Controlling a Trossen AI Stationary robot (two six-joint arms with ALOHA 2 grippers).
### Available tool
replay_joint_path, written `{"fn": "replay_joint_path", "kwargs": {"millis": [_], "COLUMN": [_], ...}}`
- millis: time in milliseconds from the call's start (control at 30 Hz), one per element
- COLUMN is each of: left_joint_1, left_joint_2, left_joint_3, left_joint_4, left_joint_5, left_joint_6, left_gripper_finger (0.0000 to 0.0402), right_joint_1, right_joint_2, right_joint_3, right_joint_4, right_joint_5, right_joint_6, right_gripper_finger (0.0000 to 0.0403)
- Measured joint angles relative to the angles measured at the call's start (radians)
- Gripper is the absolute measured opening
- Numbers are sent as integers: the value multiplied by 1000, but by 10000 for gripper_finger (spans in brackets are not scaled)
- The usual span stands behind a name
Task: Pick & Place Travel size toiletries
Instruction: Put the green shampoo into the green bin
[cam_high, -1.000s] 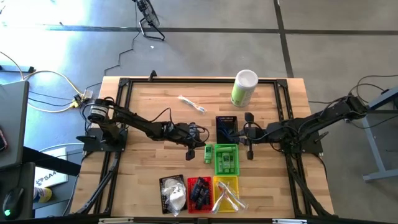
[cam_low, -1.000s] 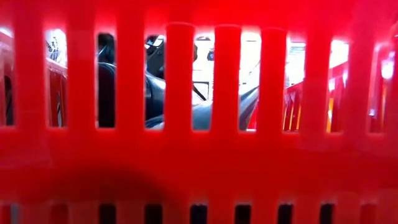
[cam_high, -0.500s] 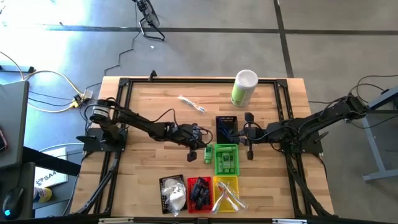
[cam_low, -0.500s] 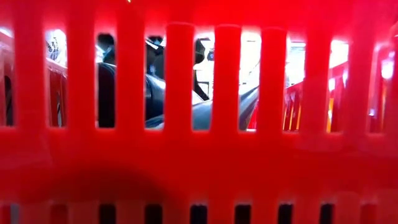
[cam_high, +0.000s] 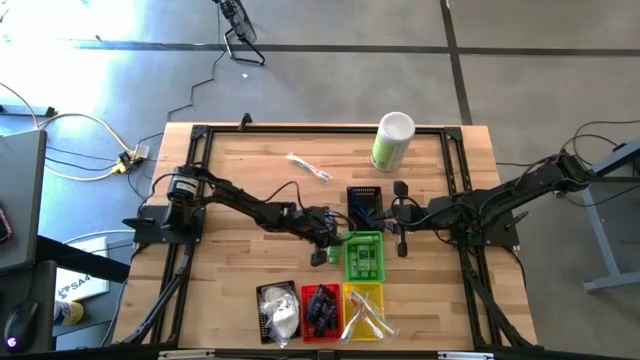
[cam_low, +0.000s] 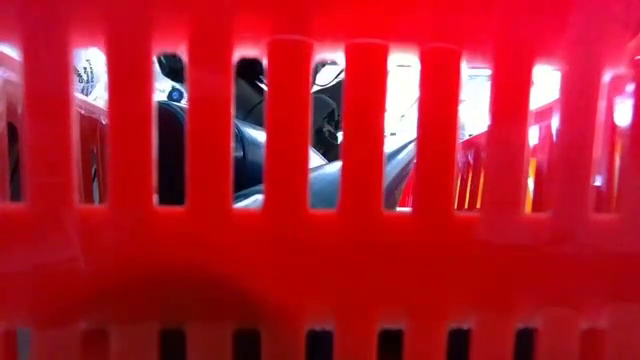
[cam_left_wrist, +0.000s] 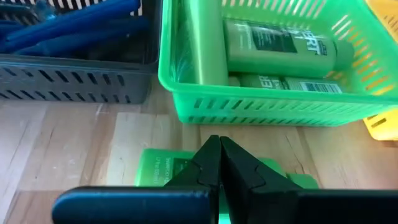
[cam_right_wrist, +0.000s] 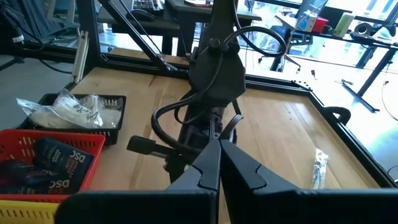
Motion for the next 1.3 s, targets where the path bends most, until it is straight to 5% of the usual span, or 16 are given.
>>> {"fn": "replay_joint_path", "kwargs": {"millis": [467, 933, 1300], "left_joint_1": [-1, 0, 1], "left_joint_2": [-12, -84, -87], "left_joint_3": [13, 9, 4], "left_joint_4": [-147, -383, -431], "left_joint_5": [-103, -505, -726], "left_joint_6": [26, 43, -2], "left_gripper_finger": [3, 3, 3], "right_joint_1": [0, 0, 0], "right_joint_2": [0, 0, 0], "right_joint_3": [0, 0, 0], "right_joint_4": [-18, -27, -27], "right_joint_5": [0, 0, 0], "right_joint_6": [4, 8, 8], "right_gripper_finger": [2, 2, 2]}}
